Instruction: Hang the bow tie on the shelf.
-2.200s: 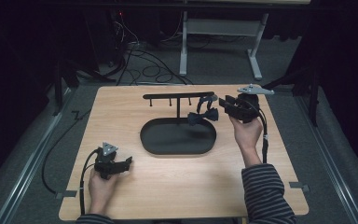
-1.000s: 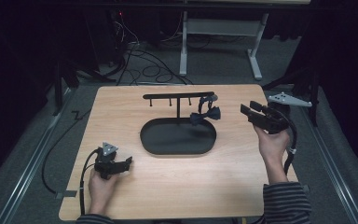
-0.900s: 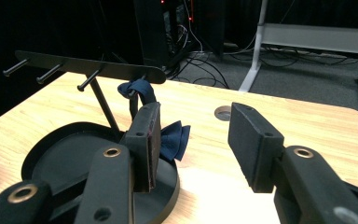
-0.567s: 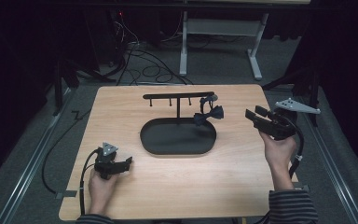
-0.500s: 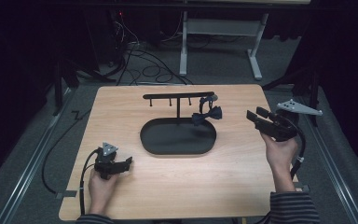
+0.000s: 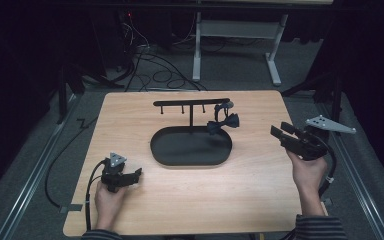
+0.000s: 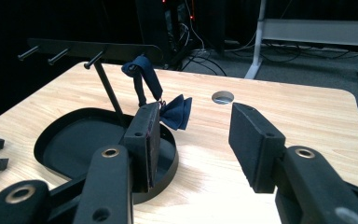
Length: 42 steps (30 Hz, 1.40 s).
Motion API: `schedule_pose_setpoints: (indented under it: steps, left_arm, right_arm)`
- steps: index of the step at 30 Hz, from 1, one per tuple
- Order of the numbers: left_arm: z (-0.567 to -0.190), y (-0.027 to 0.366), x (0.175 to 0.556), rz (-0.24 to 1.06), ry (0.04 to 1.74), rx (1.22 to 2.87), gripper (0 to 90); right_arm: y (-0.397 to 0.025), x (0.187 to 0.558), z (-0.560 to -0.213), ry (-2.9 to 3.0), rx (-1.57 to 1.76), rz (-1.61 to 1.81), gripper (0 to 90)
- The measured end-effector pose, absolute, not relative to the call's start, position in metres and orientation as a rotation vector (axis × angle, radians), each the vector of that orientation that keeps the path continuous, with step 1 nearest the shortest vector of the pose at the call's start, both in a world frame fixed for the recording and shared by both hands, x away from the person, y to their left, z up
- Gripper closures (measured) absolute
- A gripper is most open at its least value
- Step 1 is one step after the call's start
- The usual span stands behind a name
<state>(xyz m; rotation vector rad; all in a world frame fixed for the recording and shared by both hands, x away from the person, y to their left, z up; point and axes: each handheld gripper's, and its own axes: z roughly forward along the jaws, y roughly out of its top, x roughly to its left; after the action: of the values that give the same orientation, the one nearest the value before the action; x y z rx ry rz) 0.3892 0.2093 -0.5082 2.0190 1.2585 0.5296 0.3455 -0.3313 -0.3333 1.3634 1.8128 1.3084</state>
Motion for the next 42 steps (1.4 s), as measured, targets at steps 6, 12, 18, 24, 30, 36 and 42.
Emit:
schedule_pose_setpoints:
  steps: [6, 12, 18, 24, 30, 36, 42]
  left_arm:
    - [-0.508, 0.209, 0.389, 0.529, 1.259, 2.018, 21.3]
    - [-0.508, 0.209, 0.389, 0.529, 1.259, 2.018, 21.3]
    - [-0.508, 0.209, 0.389, 0.529, 1.259, 2.018, 21.3]
    - [-0.508, 0.209, 0.389, 0.529, 1.259, 2.018, 21.3]
    - [-0.508, 0.209, 0.389, 0.529, 1.258, 2.018, 21.4]
    - [-0.508, 0.209, 0.389, 0.529, 1.259, 2.018, 21.4]
    - [-0.508, 0.209, 0.389, 0.529, 1.259, 2.018, 21.5]
  right_arm:
    - [-0.336, 0.338, -0.339, 1.802, 1.374, 1.318, 54.8]
    - [-0.339, 0.332, -0.346, 1.794, 1.390, 1.326, 54.7]
    - [-0.343, 0.327, -0.356, 1.793, 1.411, 1.320, 54.7]
    - [-0.345, 0.324, -0.366, 1.795, 1.431, 1.323, 54.6]
    - [-0.344, 0.322, -0.372, 1.802, 1.443, 1.326, 54.6]
    - [-0.343, 0.321, -0.379, 1.808, 1.458, 1.321, 54.6]
    - [-0.343, 0.321, -0.386, 1.817, 1.466, 1.322, 54.6]
